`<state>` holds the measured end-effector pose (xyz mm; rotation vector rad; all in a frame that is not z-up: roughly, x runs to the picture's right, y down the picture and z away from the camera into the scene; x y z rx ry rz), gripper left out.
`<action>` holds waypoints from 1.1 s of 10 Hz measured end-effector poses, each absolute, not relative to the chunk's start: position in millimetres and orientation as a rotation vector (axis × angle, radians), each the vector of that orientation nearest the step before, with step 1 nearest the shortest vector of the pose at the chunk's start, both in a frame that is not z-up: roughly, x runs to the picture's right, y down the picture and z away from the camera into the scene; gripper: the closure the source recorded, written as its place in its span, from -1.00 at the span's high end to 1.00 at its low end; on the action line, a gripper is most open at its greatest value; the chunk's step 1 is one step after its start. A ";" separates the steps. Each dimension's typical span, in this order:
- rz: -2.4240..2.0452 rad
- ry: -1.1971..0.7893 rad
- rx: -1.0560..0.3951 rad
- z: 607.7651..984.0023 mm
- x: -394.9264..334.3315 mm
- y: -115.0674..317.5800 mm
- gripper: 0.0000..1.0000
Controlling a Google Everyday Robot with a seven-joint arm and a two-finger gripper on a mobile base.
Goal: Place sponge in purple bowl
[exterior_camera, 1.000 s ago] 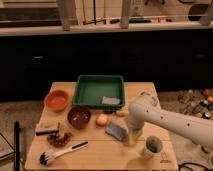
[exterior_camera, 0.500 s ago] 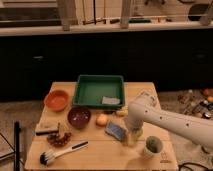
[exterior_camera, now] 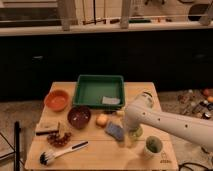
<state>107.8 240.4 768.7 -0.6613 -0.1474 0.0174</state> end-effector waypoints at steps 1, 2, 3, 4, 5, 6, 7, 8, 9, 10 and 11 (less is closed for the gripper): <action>0.064 -0.129 -0.661 773.0 105.7 241.0 0.60; 0.099 -0.120 -0.664 775.4 104.4 242.1 0.60; 0.131 -0.111 -0.663 778.5 104.9 242.5 0.60; 0.155 -0.106 -0.665 782.5 101.9 242.7 0.60; 0.165 -0.108 -0.667 786.1 97.5 242.5 0.60; 0.173 -0.111 -0.671 788.2 95.6 242.9 0.60; 0.186 -0.118 -0.678 791.8 93.1 244.5 0.60; 0.193 -0.123 -0.680 794.1 90.2 245.2 0.60; 0.196 -0.130 -0.677 796.0 87.0 245.2 0.60; 0.200 -0.139 -0.673 797.9 83.6 246.3 0.60; 0.205 -0.143 -0.671 799.2 82.2 247.6 0.60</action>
